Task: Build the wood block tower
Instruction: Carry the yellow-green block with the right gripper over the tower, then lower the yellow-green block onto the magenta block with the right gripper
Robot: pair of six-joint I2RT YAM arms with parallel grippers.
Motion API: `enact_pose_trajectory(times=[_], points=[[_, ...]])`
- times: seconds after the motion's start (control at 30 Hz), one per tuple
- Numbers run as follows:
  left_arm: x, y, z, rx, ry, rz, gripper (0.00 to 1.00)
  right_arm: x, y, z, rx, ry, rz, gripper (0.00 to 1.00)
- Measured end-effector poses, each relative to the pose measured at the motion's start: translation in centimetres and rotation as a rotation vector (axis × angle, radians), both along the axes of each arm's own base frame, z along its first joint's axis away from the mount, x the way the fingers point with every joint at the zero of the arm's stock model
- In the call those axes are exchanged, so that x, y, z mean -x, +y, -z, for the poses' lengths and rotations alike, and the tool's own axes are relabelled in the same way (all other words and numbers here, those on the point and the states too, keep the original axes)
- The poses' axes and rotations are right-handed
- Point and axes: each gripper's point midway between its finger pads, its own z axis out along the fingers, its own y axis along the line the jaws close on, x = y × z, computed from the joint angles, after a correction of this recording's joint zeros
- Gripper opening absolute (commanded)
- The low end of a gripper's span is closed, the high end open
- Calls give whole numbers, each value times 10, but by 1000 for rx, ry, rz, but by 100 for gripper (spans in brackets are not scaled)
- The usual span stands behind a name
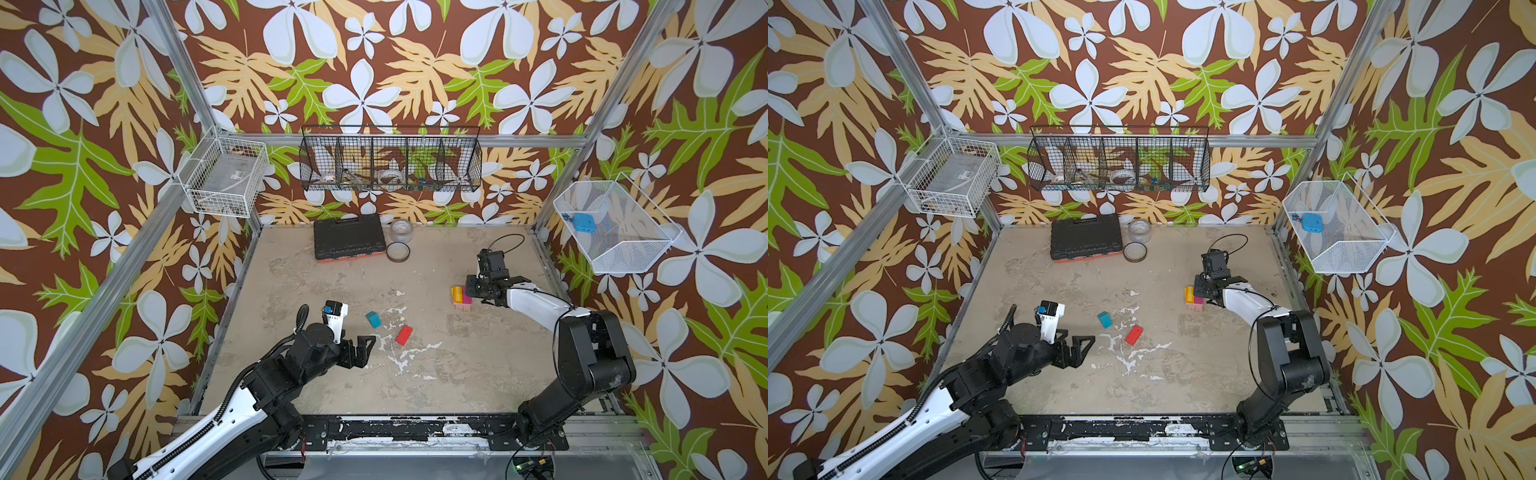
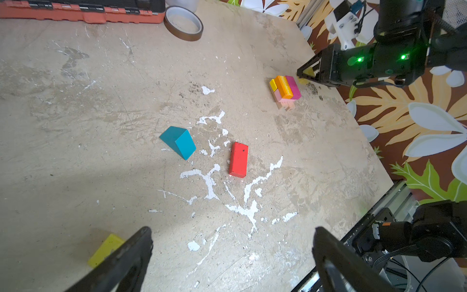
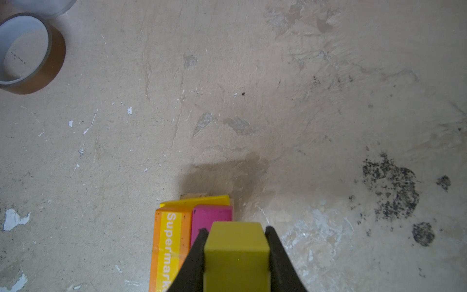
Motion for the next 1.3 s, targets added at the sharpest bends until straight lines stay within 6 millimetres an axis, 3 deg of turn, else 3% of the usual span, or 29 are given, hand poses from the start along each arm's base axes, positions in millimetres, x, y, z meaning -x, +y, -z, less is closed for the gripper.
enact_pose_trajectory(times=[0.47,1.3], points=[[3,3,-13,46,-41,1,100,-5,30,-12,-3,-14,-13,6],[5,5,-20,68,-63,1,100,11,20,1,22,46,47,14]])
